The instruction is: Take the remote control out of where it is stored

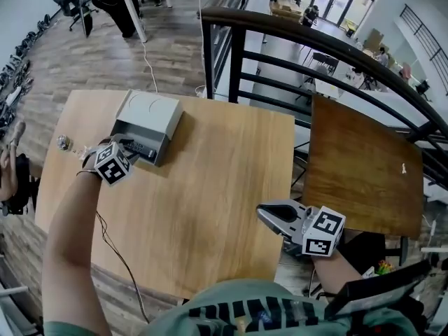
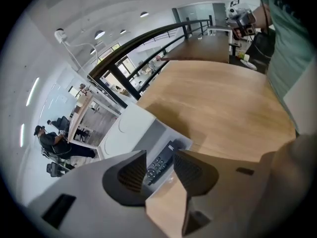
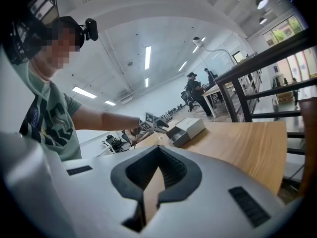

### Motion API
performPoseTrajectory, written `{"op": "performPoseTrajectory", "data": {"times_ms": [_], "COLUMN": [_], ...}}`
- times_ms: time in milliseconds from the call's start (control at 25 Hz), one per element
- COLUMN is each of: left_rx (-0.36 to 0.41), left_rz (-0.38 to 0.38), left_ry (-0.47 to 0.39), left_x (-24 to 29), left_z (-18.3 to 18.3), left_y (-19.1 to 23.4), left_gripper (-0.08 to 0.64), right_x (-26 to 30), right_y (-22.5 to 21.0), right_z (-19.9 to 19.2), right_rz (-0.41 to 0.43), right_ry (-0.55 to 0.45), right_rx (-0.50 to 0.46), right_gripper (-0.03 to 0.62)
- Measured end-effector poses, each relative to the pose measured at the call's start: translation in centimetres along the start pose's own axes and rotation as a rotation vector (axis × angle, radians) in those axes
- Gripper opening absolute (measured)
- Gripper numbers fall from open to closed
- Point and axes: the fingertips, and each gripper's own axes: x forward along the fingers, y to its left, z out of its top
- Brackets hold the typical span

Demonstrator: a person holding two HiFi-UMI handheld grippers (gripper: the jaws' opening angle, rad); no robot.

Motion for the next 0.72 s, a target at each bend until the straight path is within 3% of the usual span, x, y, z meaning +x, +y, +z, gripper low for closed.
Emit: {"op": "performPoseTrajectory", "data": {"times_ms": [280, 480, 640, 720], "left_rx": [0.249, 0.329, 0.522, 0.584], "left_rz": [-0.018, -0.028, -0.106, -0.14], "left_ry": [0.085, 0.141, 0.232, 0.269], "left_x": [3.2, 4.9, 6.7, 7.8], "left_z": [0.2, -0.2, -1.3, -1.7], "left_y": [0.6, 1.2, 0.5, 0.4], "left_gripper": [0.156, 0.156, 0.187, 0.218], "right_x": [-0.5, -0.7, -0.9, -1.0], "right_y": [-1.9, -3.1, -3.6, -4.1], "right_z": [-1.8, -2.4, -2.2, -2.3], "right_rz": [-0.034, -0.039, -0.051, -0.06], "right_ry": [0.007, 0.014, 0.01, 0.008], "right_rx": [0.024, 0.035, 0.037, 0.038], "right_gripper": [-0.006, -0.006, -0.006, -0.006]}}
